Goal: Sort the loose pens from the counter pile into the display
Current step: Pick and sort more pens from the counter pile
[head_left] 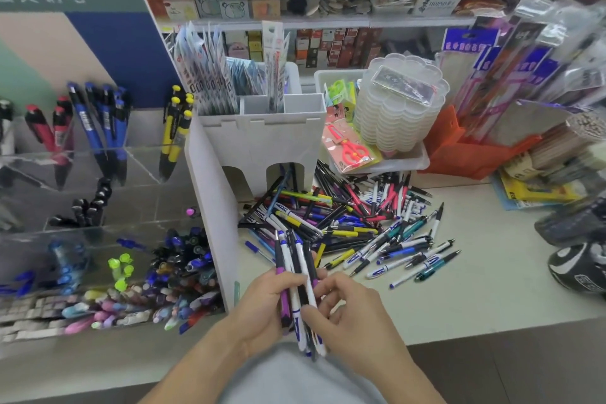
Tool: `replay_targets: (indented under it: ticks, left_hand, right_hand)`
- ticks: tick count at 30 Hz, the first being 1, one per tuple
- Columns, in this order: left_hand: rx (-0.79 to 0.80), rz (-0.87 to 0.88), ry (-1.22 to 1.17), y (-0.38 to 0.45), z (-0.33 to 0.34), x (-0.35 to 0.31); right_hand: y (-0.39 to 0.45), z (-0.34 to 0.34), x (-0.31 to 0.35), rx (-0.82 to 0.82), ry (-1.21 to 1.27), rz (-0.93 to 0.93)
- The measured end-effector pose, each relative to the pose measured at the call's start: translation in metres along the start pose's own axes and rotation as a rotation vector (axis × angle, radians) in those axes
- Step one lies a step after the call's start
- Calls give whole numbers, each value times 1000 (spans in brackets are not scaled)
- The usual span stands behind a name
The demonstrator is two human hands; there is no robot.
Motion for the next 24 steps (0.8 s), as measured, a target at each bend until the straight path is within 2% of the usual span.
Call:
replay_targets:
  ticks: [4,7,8,10,13,16,24]
  left_hand:
    - [20,98,54,1,0,0]
    - [59,106,98,-1,2,0]
    - [80,105,118,-1,2,0]
    - [143,97,153,-1,3,0]
    - [204,75,183,-1,5,2]
    - [205,78,175,-1,6,3]
    - [247,77,222,-3,8,8]
  right_hand:
    - [7,-5,6,35,-156,-88]
    - [28,-25,12,-165,-16,-122]
    - [35,-28,14,-171,26,-143]
    - [50,-26,16,-49,4,-206]
    - [62,-24,21,112,-157,-288]
    - [66,-28,26,93,-276,-369]
    - [68,-26,27,193,-125,-304]
Point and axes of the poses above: each hand's wrist, its own y-axis towards the middle knuckle, its own z-axis out of the palm, x = y × z, the point moved 4 cm from there along y, towards the middle knuckle, and after that the axes turned 14 degrees about -x, right-handed, at the moved point
